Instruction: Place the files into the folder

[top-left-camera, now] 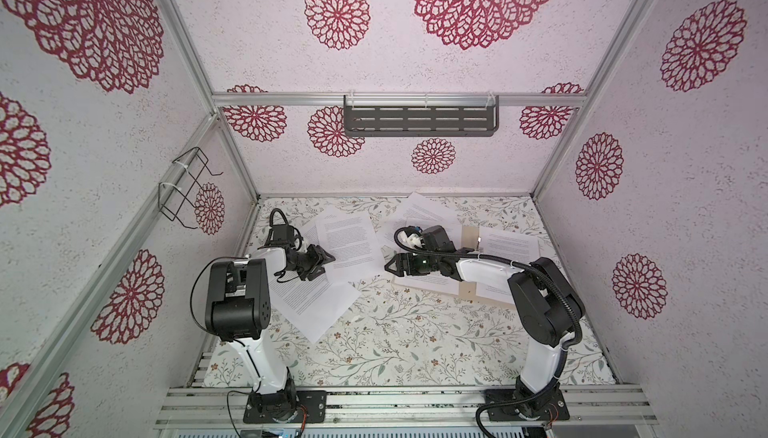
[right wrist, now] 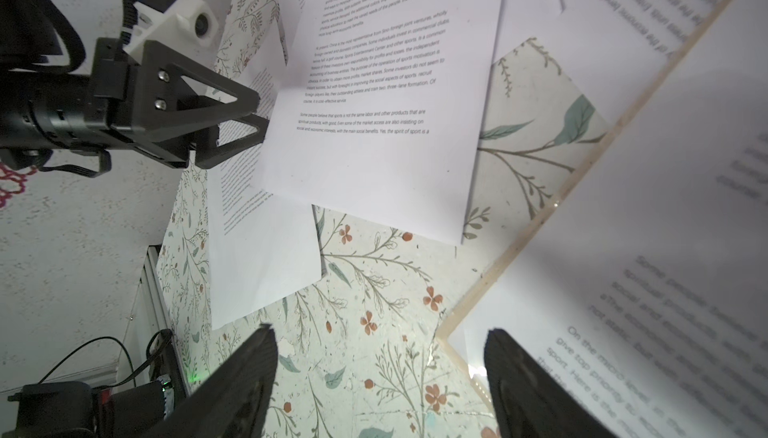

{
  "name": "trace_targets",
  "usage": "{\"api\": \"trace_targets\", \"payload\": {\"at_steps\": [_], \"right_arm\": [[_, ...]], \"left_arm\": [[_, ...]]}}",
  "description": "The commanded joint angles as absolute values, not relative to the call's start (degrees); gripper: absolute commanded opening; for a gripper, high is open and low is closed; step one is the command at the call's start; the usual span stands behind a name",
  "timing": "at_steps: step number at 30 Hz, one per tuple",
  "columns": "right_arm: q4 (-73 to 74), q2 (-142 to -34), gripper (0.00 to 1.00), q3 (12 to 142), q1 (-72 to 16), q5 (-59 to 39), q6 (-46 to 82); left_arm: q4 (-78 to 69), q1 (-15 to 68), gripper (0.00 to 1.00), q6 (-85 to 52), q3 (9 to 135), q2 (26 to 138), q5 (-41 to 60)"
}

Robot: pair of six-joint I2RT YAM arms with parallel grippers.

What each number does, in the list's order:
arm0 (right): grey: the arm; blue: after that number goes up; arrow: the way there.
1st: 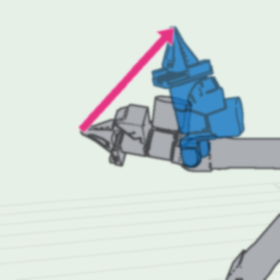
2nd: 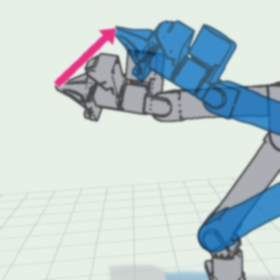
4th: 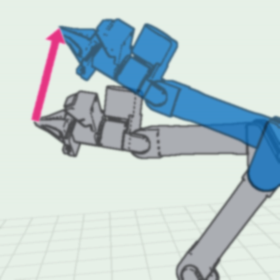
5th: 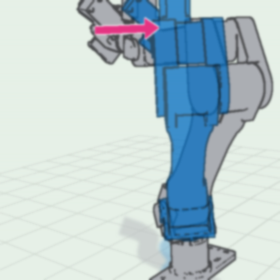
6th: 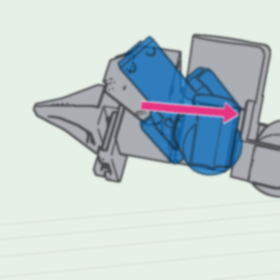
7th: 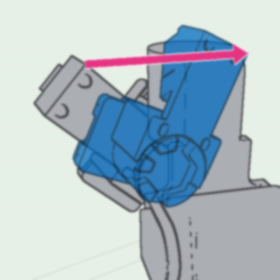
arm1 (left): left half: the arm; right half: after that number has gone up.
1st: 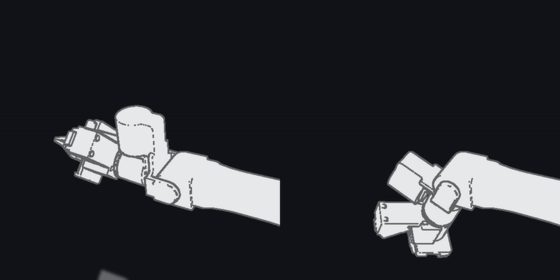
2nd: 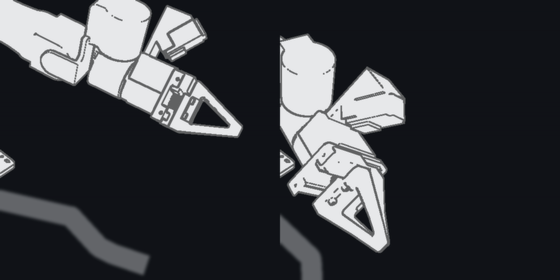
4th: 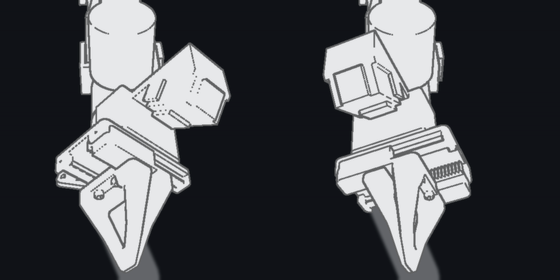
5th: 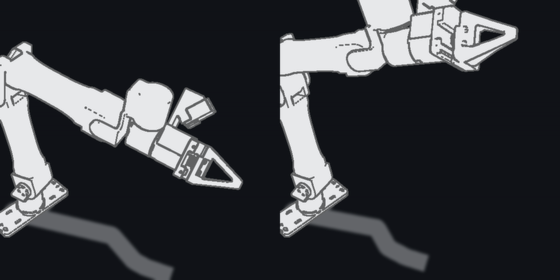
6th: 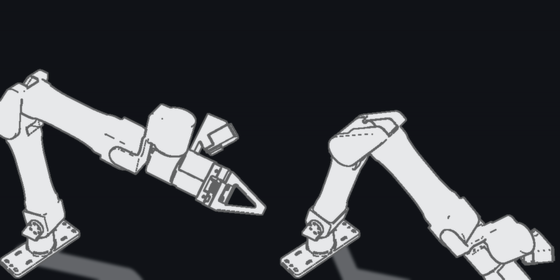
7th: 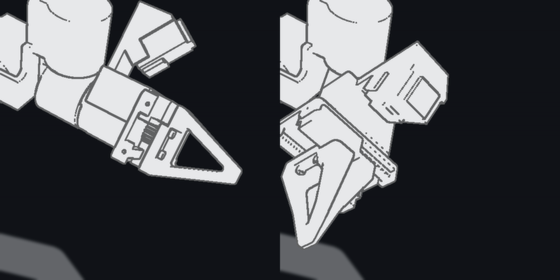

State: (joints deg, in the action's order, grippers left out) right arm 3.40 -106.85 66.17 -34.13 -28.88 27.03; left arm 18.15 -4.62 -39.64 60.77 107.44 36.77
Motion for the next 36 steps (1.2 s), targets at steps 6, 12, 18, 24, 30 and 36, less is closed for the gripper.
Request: {"api": "trace_targets", "payload": {"at_steps": [6, 12, 18, 24, 30, 36], "right_arm": [[6.09, -106.43, 0.81, 66.03, -34.19, -31.61, 28.36], [7.34, -106.21, 0.8, 65.13, -34.1, -32.34, 29.04], [7.51, -105.69, 0.79, 64.36, -34.03, -32.52, 29.17], [7.53, -102.76, 0.8, 62.46, -32.98, -32.76, 29.41], [5.19, -95.97, 0.8, 59.77, -30.28, -31.68, 28.57], [2.45, -88.78, 0.83, 56.18, -24.48, -29.68, 27.95]], "left_arm": [[13.29, -3.27, 0.44, -42.91, 60.4, 111.2, 34.72], [8.03, -2.73, 0.28, -45.5, 58.85, 111.95, 34.79], [2.1, -2.44, 0.11, -48.45, 57.59, 111.97, 36.8], [-7.31, -1.95, 0.0, -53.95, 56.41, 109.95, 40.03], [-2.42, -0.27, 0.0, -52.89, 57.93, 104.75, 39.09], [5.74, 6.4, 0.0, -49.33, 61.29, 97.17, 36.25]]}}
